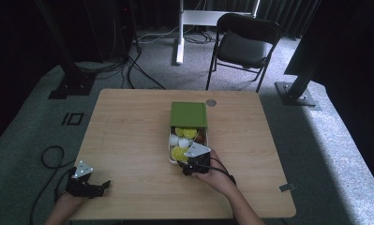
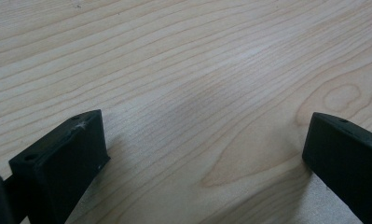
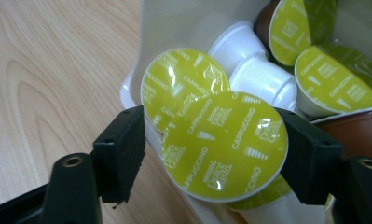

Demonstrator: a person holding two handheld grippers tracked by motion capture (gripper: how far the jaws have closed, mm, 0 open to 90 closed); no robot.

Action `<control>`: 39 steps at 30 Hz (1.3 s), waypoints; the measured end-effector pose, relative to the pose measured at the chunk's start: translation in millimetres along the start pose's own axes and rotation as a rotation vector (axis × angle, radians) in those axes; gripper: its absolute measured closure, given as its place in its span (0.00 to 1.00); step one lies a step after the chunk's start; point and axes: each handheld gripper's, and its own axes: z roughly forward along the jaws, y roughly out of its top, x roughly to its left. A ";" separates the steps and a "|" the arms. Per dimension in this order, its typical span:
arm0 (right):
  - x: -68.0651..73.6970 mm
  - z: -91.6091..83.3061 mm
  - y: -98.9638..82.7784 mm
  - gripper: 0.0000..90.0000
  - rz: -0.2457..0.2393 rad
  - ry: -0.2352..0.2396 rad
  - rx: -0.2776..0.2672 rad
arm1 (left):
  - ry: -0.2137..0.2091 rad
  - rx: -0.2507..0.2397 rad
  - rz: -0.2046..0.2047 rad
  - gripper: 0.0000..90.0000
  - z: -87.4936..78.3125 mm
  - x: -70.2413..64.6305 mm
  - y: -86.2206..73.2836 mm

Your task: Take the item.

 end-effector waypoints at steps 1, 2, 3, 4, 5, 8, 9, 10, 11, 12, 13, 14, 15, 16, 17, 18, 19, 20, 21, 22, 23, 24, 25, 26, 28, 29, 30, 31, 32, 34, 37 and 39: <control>0.0 0.1 -0.3 0.34 0.006 0.003 -0.004 | 0.000 0.000 0.000 0.01 0.0 0.0 0.0; -0.1 -0.1 -0.2 0.34 0.007 0.004 -0.003 | 0.000 0.000 0.001 0.01 0.0 0.0 0.0; -0.4 -0.5 0.2 0.37 0.008 0.005 -0.005 | 0.000 0.000 0.000 0.01 0.0 0.0 0.0; -1.0 -2.3 1.2 0.44 0.017 0.009 -0.013 | 0.000 0.000 0.000 0.01 0.0 0.0 0.0; -2.5 -4.2 2.8 0.44 0.028 0.009 -0.014 | 0.000 0.000 0.000 0.01 0.0 0.0 0.0; -3.5 -5.4 4.1 0.45 0.017 0.017 -0.009 | 0.000 0.000 0.001 0.01 0.0 0.0 0.0; -3.2 -5.3 4.2 0.45 0.023 0.017 -0.011 | 0.000 0.000 0.000 0.01 0.0 0.0 0.0; -3.2 -5.5 4.4 0.45 0.021 0.021 -0.011 | 0.000 0.000 0.000 0.01 0.0 0.0 0.0; -3.1 -6.2 4.9 0.45 0.027 0.024 -0.014 | 0.000 0.000 0.000 0.01 0.0 0.0 0.0; -3.4 -7.3 5.7 0.45 0.032 0.028 -0.020 | 0.000 0.000 0.001 0.01 0.0 0.1 0.0; -3.4 -8.4 6.6 0.45 0.030 0.035 -0.024 | 0.000 0.000 0.000 0.01 0.0 0.0 0.0; -3.5 -9.6 7.8 0.45 0.028 0.035 -0.027 | 0.000 0.000 0.000 0.01 0.0 0.0 0.0; -3.6 -10.8 9.0 0.45 0.027 0.036 -0.028 | 0.000 -0.001 -0.001 0.01 0.1 -0.1 0.0; -4.3 -11.9 10.3 0.45 0.025 0.037 -0.034 | 0.000 -0.001 -0.001 0.01 0.0 0.0 0.0; -5.3 -13.0 11.5 0.45 0.029 0.035 -0.038 | 0.000 -0.001 -0.001 0.01 0.1 -0.1 0.0; -6.1 -14.3 12.8 0.45 0.032 0.034 -0.041 | 0.000 -0.001 -0.001 0.01 0.1 0.0 0.0; -7.4 -15.8 14.0 0.45 0.037 0.030 -0.050 | 0.000 0.000 -0.001 0.01 0.0 0.0 0.0; -8.8 -17.0 15.1 0.45 0.038 0.033 -0.056 | 0.000 -0.001 -0.001 0.01 0.1 0.0 0.0; -10.2 -18.8 16.2 0.45 0.048 0.035 -0.063 | 0.000 -0.001 -0.001 0.01 0.1 -0.1 0.0; -11.8 -20.3 17.3 0.45 0.055 0.033 -0.071 | 0.000 -0.002 -0.003 0.01 0.2 -0.2 0.0; -13.1 -21.9 18.3 0.45 0.054 0.030 -0.074 | 0.000 -0.001 -0.001 0.01 0.1 0.0 0.0; -14.5 -23.6 19.3 0.45 0.058 0.027 -0.080 | 0.000 -0.001 -0.001 0.01 0.1 0.0 0.0; -16.1 -25.3 20.4 0.45 0.060 0.028 -0.088 | 0.000 -0.001 -0.001 0.01 0.1 -0.1 0.0; -17.4 -27.2 21.6 0.45 0.063 0.029 -0.092 | 0.000 -0.001 0.000 0.01 0.1 0.0 0.0; -20.6 -30.8 24.2 0.45 0.064 0.027 -0.102 | 0.000 -0.001 0.000 0.01 0.0 0.0 0.0; -22.0 -32.7 25.6 0.45 0.067 0.030 -0.107 | 0.000 0.000 0.001 0.01 0.0 0.1 0.0; -23.5 -34.7 27.0 0.45 0.073 0.026 -0.116 | 0.001 0.001 0.003 0.01 -0.1 0.2 0.0; -24.9 -36.6 28.4 0.45 0.070 0.024 -0.119 | 0.001 0.001 0.004 0.01 -0.1 0.3 0.1; -26.3 -38.6 29.7 0.45 0.071 0.021 -0.126 | 0.000 0.000 0.002 0.01 -0.1 0.1 0.1; -29.2 -42.2 31.9 0.45 0.079 0.019 -0.139 | 0.001 -0.002 0.000 0.01 0.1 0.0 0.0; -33.2 -47.2 34.5 0.45 0.084 0.007 -0.152 | 0.001 -0.001 0.001 0.01 0.1 0.0 0.0; -35.8 -50.6 35.9 0.45 0.081 -0.017 -0.161 | 0.001 -0.001 0.001 0.01 0.1 0.1 0.0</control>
